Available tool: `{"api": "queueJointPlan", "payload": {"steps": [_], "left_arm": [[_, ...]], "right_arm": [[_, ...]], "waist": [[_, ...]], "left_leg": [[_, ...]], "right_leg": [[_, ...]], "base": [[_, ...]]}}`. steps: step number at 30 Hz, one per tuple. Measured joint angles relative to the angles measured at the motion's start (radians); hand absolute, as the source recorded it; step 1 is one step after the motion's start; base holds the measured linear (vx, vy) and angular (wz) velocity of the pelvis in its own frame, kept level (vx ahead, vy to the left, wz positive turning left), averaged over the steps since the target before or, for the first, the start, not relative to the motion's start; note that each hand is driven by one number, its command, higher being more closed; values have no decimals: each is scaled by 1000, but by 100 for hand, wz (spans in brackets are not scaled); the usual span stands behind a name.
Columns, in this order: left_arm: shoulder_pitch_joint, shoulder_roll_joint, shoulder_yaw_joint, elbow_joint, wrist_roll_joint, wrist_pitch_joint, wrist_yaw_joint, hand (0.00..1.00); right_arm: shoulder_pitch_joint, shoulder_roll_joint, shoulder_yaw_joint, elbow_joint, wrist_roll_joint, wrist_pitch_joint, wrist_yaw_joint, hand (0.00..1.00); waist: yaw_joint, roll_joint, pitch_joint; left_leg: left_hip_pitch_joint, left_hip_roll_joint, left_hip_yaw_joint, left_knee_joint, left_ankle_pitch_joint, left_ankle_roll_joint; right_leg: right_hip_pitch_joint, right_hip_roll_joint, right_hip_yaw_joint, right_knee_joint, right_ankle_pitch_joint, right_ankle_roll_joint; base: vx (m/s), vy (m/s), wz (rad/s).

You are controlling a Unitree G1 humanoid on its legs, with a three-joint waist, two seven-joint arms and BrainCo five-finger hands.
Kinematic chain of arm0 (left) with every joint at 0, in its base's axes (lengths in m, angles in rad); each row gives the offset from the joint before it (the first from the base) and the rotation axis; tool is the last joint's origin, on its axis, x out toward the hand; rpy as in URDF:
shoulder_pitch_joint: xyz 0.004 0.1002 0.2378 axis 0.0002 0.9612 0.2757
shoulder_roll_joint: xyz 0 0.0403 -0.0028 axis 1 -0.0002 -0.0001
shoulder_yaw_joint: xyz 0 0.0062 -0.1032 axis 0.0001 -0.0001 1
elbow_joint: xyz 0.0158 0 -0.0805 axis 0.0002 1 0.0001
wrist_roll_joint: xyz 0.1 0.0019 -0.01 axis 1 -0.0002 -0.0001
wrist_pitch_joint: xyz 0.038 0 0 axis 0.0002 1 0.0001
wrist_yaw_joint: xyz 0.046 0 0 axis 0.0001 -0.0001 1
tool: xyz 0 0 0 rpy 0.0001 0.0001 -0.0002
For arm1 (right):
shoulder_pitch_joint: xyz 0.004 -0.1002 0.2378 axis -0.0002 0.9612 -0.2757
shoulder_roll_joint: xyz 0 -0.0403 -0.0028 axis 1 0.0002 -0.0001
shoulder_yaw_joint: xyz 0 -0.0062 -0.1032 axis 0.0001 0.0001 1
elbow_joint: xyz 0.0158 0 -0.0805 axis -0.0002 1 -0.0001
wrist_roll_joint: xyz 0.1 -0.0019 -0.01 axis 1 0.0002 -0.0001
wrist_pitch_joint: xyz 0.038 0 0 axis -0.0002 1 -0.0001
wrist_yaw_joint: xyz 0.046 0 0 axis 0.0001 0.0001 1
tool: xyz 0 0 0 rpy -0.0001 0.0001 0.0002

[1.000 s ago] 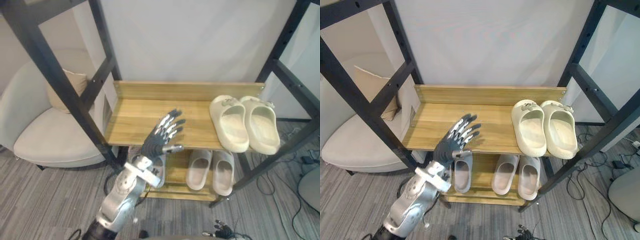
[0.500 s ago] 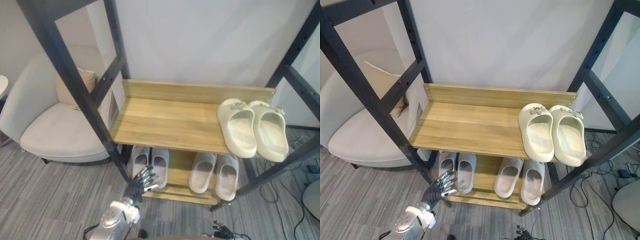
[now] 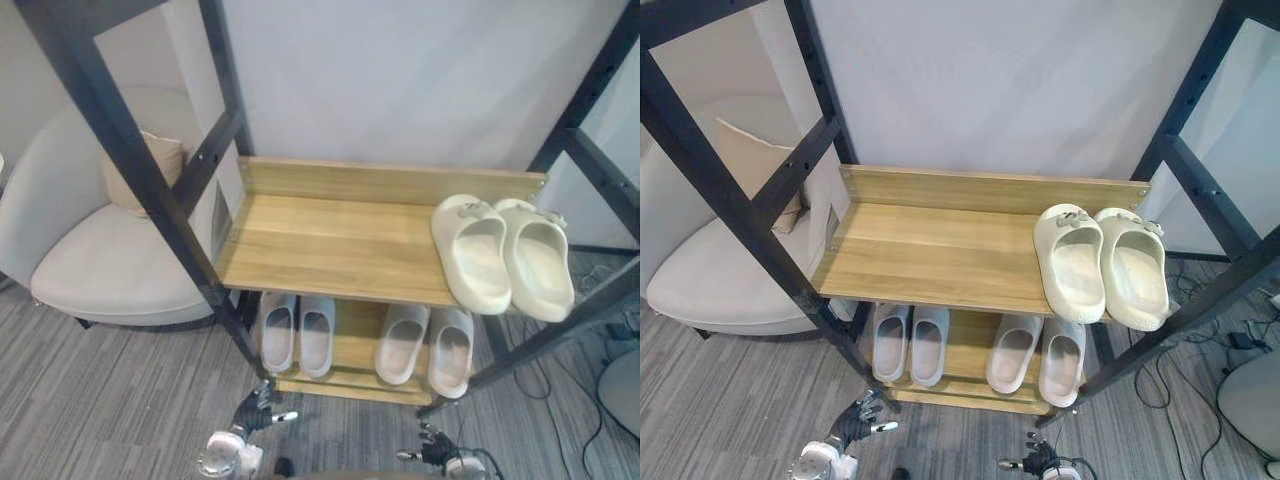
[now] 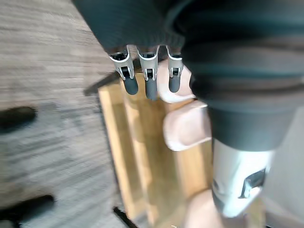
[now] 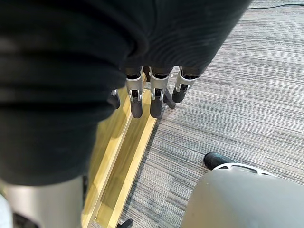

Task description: Organize the slippers on the shoe rack

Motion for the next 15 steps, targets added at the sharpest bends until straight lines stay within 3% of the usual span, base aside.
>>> {"api": "queueJointPlan", "payload": {"steps": [8,10,12,15], "left_arm": [[-12,-31,37,101,25,1,34,0],[-27,-38,45,136,24,1,42,0],[-63,-44,43,167,24,3,46,0],[-114,-38,35,175,25,2,78,0]], "right_arm": [[-15,7,-2,1,0,1,-19,0],[-32,14,-2,2,0,1,-21,0],[-59,14,-3,2,0,2,-22,0],[-62,28,-3,1,0,2,-31,0]], "waist": [[7,2,5],[10,-3,13],[7,9,41],[3,-5,56]], "left_leg": [[-10,-7,-1,5,-7,6],[-10,-24,-6,6,-17,15],[-8,-24,-37,13,-18,21],[-29,-49,-163,51,-17,29]], "right_leg": [[-31,-15,2,51,-28,9],[-88,-47,3,199,-92,33],[-145,-64,39,364,-102,47],[-154,-66,130,483,-104,44]], "base": [[-12,1,0],[43,13,10],[12,27,45],[21,45,126]]}}
